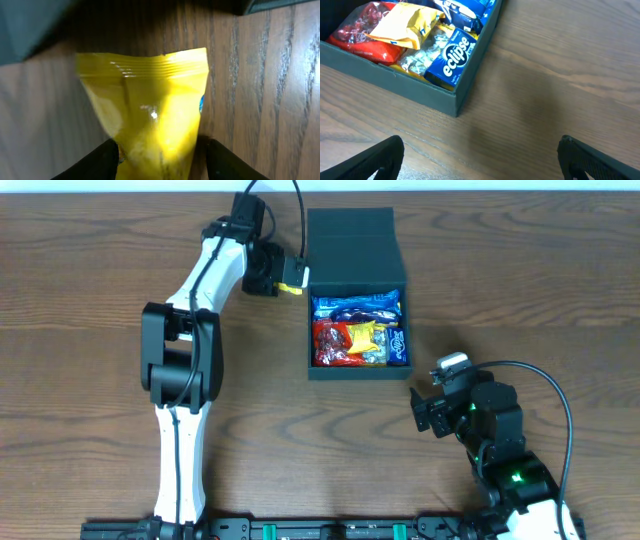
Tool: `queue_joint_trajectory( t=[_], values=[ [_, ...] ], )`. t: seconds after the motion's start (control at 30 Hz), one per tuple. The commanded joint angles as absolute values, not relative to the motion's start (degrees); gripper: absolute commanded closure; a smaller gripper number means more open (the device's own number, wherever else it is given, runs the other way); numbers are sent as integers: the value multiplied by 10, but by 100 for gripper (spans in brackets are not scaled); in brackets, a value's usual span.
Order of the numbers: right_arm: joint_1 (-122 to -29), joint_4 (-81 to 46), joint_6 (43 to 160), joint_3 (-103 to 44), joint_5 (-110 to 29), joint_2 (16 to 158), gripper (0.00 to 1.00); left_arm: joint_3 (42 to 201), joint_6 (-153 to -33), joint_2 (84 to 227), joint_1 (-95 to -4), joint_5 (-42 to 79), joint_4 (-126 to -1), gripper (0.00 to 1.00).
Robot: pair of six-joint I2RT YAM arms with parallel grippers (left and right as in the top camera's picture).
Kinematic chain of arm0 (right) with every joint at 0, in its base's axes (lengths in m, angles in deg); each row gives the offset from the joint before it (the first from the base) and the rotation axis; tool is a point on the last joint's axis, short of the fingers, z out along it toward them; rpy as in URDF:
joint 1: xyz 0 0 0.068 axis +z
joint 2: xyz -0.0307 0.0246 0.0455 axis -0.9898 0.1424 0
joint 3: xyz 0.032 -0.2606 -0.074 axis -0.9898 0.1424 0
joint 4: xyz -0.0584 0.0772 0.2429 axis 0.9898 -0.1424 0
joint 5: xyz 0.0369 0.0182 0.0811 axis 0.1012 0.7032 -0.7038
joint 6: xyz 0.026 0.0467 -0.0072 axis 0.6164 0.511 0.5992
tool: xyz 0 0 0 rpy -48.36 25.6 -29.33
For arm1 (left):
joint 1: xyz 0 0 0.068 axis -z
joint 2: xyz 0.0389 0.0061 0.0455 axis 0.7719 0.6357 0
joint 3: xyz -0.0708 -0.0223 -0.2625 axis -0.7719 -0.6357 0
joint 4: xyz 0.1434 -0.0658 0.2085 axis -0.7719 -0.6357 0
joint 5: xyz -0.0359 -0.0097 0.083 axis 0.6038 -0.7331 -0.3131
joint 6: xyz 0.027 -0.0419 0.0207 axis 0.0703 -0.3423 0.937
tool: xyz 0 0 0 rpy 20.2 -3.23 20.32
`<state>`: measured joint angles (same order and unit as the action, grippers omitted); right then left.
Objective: Pack container
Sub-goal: 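Move the left gripper to the second yellow packet and grasp it, then lift the second yellow packet with the left gripper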
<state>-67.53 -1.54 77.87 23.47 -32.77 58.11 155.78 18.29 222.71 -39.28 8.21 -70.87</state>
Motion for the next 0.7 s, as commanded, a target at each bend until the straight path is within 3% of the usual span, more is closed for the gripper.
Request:
queue_joint_trajectory(
  t=[0.0, 0.27, 0.43, 0.67],
  values=[
    [-683, -15, 785, 237, -330, 579, 1, 1568, 183, 2243, -396, 81, -711, 49],
    [-683, -15, 785, 237, -330, 579, 1, 1568, 183, 2243, -396, 82, -710, 65],
    [-683, -15, 785, 237, -330, 579, 1, 1568, 183, 2243, -396, 81, -710, 67],
    [-683, -15, 785, 237, -330, 579, 1, 1568, 183, 2243, -394, 81, -709, 78]
  ],
)
